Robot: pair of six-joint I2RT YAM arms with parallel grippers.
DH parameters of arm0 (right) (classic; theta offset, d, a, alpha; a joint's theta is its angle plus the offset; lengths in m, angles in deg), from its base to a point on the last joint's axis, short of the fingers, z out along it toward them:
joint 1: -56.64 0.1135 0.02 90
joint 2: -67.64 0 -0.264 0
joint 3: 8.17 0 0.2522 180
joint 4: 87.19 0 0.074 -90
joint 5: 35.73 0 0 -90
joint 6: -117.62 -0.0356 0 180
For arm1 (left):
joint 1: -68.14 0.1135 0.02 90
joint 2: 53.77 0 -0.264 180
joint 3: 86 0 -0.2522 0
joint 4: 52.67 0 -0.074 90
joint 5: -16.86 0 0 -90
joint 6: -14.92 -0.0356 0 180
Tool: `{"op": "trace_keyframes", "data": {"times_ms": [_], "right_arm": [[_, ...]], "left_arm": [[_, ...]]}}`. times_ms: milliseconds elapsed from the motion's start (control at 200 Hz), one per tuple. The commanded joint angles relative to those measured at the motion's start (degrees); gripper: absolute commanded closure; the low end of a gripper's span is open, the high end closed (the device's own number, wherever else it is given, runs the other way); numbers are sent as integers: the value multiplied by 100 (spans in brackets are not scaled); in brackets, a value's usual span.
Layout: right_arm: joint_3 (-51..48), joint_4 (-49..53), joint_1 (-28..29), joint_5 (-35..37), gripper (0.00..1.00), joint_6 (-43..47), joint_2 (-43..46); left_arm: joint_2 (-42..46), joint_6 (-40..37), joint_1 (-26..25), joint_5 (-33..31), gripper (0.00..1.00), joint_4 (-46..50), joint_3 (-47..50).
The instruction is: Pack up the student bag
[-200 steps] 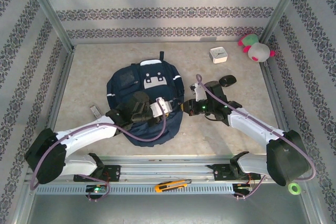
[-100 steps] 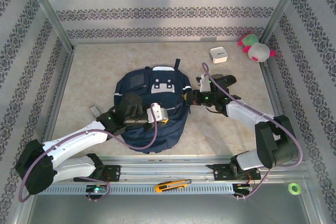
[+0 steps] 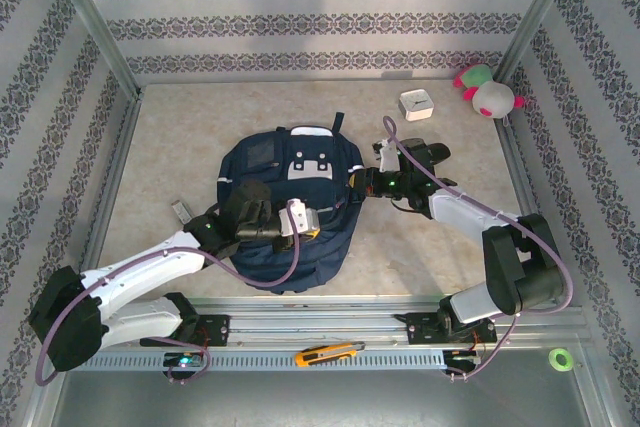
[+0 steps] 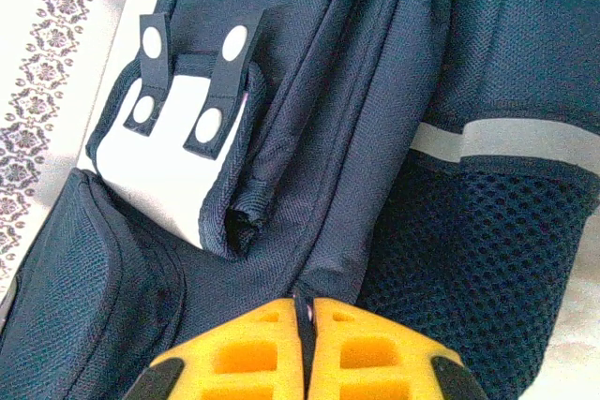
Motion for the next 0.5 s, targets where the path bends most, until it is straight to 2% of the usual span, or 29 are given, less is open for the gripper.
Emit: {"op": "trace_keyframes", "data": {"times_ms": [0,280,495], "right_arm": [[31,-222,-285,1233,100,97,12],[-213,-383,-208,1408,100,105,70],[-8,-410,-330,1321,100,181,-326]], "left_arm": [[441,-63,-85,763,97,-88,-9],[464,47,-81,494,96,-47,51],[540,89,-79,444,95,-23,113]]}}
